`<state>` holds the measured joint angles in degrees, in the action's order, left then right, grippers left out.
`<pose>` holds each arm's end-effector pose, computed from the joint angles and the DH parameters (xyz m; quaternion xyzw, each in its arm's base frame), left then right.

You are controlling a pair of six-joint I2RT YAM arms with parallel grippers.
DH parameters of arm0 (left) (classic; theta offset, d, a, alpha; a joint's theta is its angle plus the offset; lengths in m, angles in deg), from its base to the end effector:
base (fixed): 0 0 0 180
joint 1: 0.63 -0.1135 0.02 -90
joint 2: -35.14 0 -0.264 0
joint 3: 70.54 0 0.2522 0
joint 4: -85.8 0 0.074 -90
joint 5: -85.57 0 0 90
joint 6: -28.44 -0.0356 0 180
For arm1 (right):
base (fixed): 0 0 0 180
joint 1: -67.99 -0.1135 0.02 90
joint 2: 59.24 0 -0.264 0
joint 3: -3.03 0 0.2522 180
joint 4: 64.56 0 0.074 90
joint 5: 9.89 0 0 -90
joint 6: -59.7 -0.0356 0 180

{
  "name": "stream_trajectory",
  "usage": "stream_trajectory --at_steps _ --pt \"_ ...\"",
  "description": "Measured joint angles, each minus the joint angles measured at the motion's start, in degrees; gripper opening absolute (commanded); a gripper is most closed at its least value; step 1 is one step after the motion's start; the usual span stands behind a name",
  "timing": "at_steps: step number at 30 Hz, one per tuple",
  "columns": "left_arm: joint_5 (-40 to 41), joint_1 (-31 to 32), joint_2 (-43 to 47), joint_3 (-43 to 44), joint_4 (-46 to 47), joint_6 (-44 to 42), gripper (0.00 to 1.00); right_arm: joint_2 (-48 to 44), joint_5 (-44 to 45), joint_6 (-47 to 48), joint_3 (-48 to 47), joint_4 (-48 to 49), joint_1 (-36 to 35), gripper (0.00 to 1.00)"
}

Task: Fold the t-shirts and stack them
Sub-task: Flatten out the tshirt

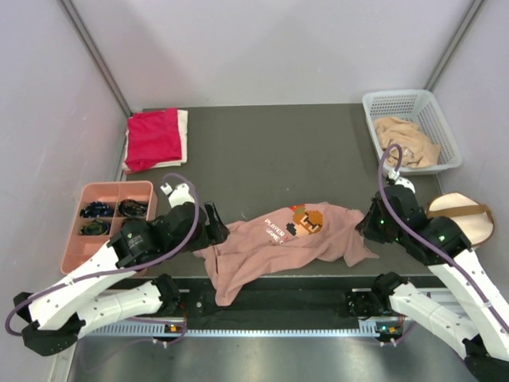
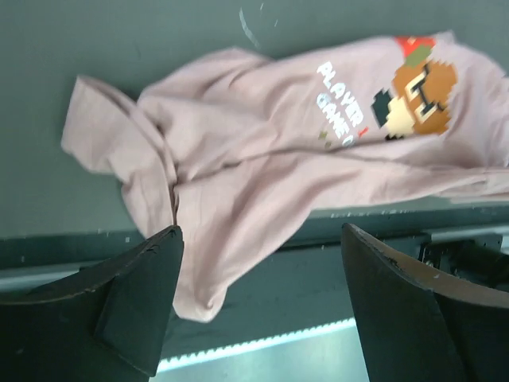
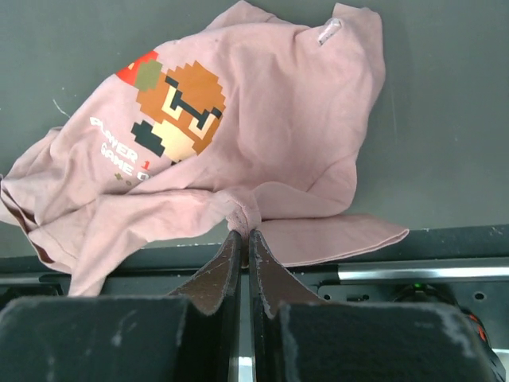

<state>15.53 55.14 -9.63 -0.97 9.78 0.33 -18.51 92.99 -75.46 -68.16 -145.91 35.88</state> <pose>0.0825 -0.0997 0.3214 -0.1070 0.9246 -0.1952 0.3091 0.0939 0.0496 0.3293 0.1437 0.9260 0.1251 0.3258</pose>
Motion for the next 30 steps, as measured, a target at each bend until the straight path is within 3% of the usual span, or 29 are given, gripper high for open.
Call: stream_trajectory --at_steps 12,18,30 --pt "0.7 0.0 -7.5 -10.8 10.6 -4.0 0.62 0.5 -0.6 0.0 0.7 2.0 0.0 0.0" --pt "0.8 0.0 -5.5 -13.3 11.5 -4.7 0.49 0.2 -1.0 -0.1 2.2 2.2 0.0 0.0" --pt "-1.6 0.0 -2.8 -23.5 15.5 -4.9 0.47 0.2 -1.7 -0.1 2.7 2.5 0.0 0.0"
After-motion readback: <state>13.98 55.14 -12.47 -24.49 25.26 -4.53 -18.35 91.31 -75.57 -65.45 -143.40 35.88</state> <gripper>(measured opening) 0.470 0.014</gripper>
